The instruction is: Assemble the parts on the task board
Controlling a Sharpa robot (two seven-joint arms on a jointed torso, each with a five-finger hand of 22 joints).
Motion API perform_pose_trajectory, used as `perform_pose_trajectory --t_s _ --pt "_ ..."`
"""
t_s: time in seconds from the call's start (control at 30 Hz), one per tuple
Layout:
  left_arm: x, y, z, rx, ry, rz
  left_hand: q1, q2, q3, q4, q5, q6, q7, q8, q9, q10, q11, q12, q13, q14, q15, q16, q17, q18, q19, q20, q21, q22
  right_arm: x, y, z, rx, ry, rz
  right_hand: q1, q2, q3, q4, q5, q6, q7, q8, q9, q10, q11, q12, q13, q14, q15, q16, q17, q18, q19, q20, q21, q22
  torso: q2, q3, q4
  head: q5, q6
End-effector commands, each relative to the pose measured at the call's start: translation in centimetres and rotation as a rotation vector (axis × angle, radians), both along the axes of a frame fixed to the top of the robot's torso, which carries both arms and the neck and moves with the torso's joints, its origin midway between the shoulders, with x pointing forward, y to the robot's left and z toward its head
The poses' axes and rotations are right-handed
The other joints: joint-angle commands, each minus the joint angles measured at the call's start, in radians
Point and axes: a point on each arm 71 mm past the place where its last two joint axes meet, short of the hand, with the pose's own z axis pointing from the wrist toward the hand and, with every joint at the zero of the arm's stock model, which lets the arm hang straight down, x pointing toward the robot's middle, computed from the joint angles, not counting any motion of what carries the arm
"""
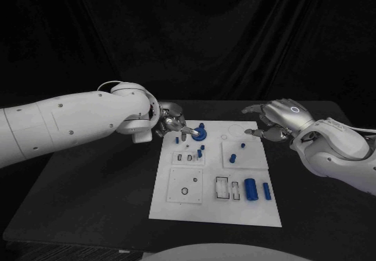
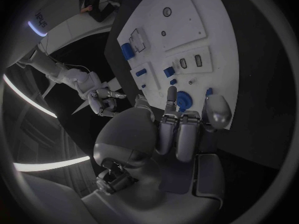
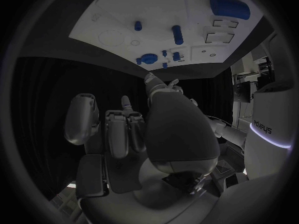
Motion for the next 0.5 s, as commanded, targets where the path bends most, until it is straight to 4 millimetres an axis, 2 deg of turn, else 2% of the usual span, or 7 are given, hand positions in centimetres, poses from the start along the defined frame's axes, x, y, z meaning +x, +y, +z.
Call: perform_pose_trajectory --t_s 0.03,0.1,0.13,0.2,0.3,0.4,0.5 --pt "0.1 -0.4 -0.3 0.171 -0.014 -0.012 0.004 -0.002 0.032 -0.017 0.017 -0.015 -0.012 0.072 0.114 0.104 -0.021 0.003 0.263 0.106 -0.014 0.003 0.263 -0.016 0.053 0.002 0.052 0.091 0.2 -0.3 0.0 0.019 -0.012 -0.042 0.002 0.011 0.002 -0.004 0.008 0.009 -0.001 0.005 0.000 0.104 0.005 0.003 0.263 0.100 0.006 0.005 0.242 0.010 0.007 0.000 0.006 0.168 -0.005 0.0132 -0.0236 0.019 -0.006" --pt "0.1 -1.0 -0.4 0.183 -0.016 -0.017 0.046 -0.002 0.065 -0.053 0.063 -0.024 -0.020 0.108 0.173 0.104 -0.029 0.003 0.263 0.106 -0.020 0.003 0.263 -0.022 0.080 -0.001 0.069 0.127 0.2 -0.3 -0.1 0.020 -0.011 -0.046 0.003 0.013 0.003 -0.006 0.013 0.016 -0.002 0.006 0.000 0.104 0.005 0.003 0.263 0.099 0.006 0.004 0.242 0.010 0.007 0.000 0.006 0.168 -0.007 0.0161 -0.0264 0.023 -0.006" --pt "0.2 -1.3 -0.4 0.186 -0.017 -0.019 0.046 -0.003 0.073 -0.055 0.077 -0.032 -0.024 0.126 0.206 0.104 -0.032 0.003 0.263 0.106 -0.025 0.003 0.263 -0.025 0.096 -0.004 0.078 0.146 0.2 -0.3 -0.1 0.020 -0.011 -0.048 0.003 0.015 0.003 -0.007 0.017 0.020 -0.002 0.007 -0.001 0.104 0.005 0.003 0.263 0.100 0.005 0.005 0.242 0.010 0.007 0.000 0.006 0.168 -0.008 0.0167 -0.0263 0.023 -0.007" --pt "0.2 -1.7 -0.5 0.192 -0.018 -0.020 0.046 -0.005 0.086 -0.059 0.086 -0.038 -0.032 0.152 0.260 0.104 -0.040 0.003 0.263 0.106 -0.032 0.003 0.263 -0.036 0.139 -0.010 0.100 0.194 0.3 -0.3 -0.2 0.021 -0.011 -0.050 0.003 0.015 0.003 -0.007 0.017 0.020 -0.002 0.007 -0.001 0.104 0.005 0.003 0.263 0.099 0.005 0.004 0.242 0.010 0.008 0.000 0.006 0.168 -0.008 0.0179 -0.0259 0.023 -0.009" --pt "0.3 -2.2 -0.7 0.213 -0.013 -0.018 0.032 -0.011 0.091 -0.054 0.069 -0.027 -0.040 0.176 0.312 0.104 -0.049 0.003 0.263 0.106 -0.039 0.003 0.263 -0.044 0.170 -0.017 0.115 0.227 0.3 -0.2 -0.3 0.021 -0.010 -0.053 0.003 0.015 0.003 -0.008 0.019 0.023 -0.002 0.008 -0.001 0.104 0.005 0.003 0.263 0.099 0.005 0.003 0.241 0.010 0.007 0.000 0.006 0.168 -0.009 0.0198 -0.0268 0.025 -0.012" --pt "0.2 -2.5 -1.2 0.242 -0.001 -0.012 0.002 -0.015 0.089 -0.035 0.044 -0.017 -0.049 0.194 0.361 0.104 -0.056 0.003 0.263 0.106 -0.047 0.003 0.263 -0.045 0.178 -0.025 0.118 0.236 0.4 -0.2 -0.3 0.022 -0.010 -0.054 0.003 0.015 0.002 -0.008 0.019 0.025 -0.002 0.009 -0.001 0.104 0.005 0.003 0.263 0.099 0.005 0.002 0.240 0.010 0.007 0.000 0.004 0.168 -0.011 0.0226 -0.0320 0.026 -0.018" --pt "0.2 -2.7 -1.6 0.262 0.009 -0.004 -0.017 -0.015 0.087 -0.024 0.034 -0.012 -0.052 0.195 0.382 0.104 -0.059 0.003 0.263 0.106 -0.051 0.003 0.263 -0.045 0.177 -0.028 0.117 0.236 0.4 -0.2 -0.4 0.023 -0.010 -0.055 0.003 0.015 0.002 -0.008 0.020 0.026 -0.001 0.009 -0.001 0.104 0.005 0.003 0.263 0.099 0.005 0.002 0.240 0.010 0.007 -0.001 0.005 0.168 -0.014 0.0258 -0.0384 0.034 -0.024"
